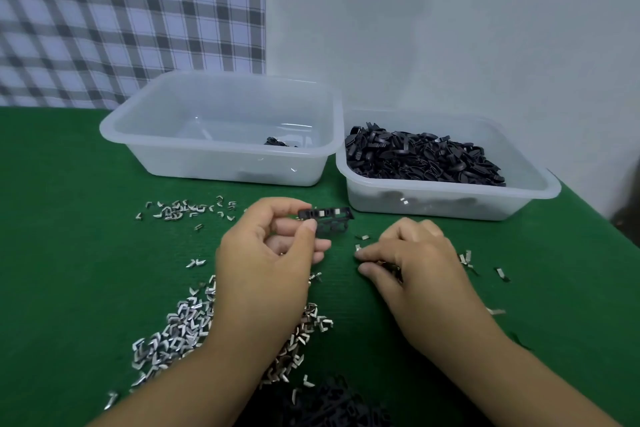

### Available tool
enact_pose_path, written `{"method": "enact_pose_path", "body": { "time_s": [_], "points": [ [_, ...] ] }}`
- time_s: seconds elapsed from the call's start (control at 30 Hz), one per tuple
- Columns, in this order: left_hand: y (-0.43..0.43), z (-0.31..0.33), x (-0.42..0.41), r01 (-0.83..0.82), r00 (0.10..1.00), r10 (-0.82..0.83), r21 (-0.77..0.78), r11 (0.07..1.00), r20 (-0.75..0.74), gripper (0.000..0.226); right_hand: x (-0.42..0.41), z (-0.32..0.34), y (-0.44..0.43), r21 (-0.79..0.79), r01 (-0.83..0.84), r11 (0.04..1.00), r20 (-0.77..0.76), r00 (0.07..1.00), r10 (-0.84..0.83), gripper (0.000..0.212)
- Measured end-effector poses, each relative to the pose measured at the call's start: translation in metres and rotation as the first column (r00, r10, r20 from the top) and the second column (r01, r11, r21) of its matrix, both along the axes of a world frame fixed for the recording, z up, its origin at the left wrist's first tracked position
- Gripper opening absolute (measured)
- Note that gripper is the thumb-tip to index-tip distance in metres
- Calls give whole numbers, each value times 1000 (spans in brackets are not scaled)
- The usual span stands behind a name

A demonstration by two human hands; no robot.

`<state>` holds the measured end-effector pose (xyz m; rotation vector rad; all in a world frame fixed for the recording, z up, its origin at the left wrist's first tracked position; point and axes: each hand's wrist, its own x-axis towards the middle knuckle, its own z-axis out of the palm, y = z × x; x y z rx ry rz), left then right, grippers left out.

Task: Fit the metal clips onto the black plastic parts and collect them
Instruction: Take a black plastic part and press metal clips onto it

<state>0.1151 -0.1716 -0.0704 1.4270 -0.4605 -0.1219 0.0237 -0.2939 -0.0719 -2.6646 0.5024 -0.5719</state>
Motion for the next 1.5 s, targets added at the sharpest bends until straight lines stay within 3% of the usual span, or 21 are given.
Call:
{"method": "enact_pose_path", "body": {
  "time_s": [0.33, 0.47, 0.57, 0.67, 0.8, 1.0, 1.27, 1.5],
  "points": [
    [0, 0, -1, 23, 1000, -23, 7, 1000, -18, 19, 4, -1, 1, -16, -63, 998, -40, 997, 63, 7],
    [0, -1, 0, 66, 997, -66, 10, 998, -49, 17, -3, 2, 0, 63, -38, 997, 232, 973, 22, 13],
    [-1, -2, -2, 114, 991, -114, 7, 993, -71, 16, -3, 7, 3, 2, -55, 998, 397, 917, 50, 11],
    [-3, -4, -3, 161, 981, -159, 4, 987, -108, 18, -3, 7, 6, -38, -78, 996, 452, 888, 87, 12],
    [-4, -6, -3, 203, 968, -201, -4, 979, -147, 21, -3, 6, 5, 25, -48, 999, 496, 868, 29, 20],
    [-4, -5, -4, 216, 967, -212, 10, 976, -145, 24, -1, 7, 5, -68, -34, 997, 490, 869, 63, 2],
    [-3, -4, -6, 262, 959, -257, 23, 965, -124, 31, 2, 2, 4, -42, -23, 999, 498, 866, 41, 3],
    [-2, -4, -8, 306, 949, -305, -2, 952, -75, 19, 0, 4, 4, -115, -4, 993, 484, 873, 60, 3]
  ]
}}
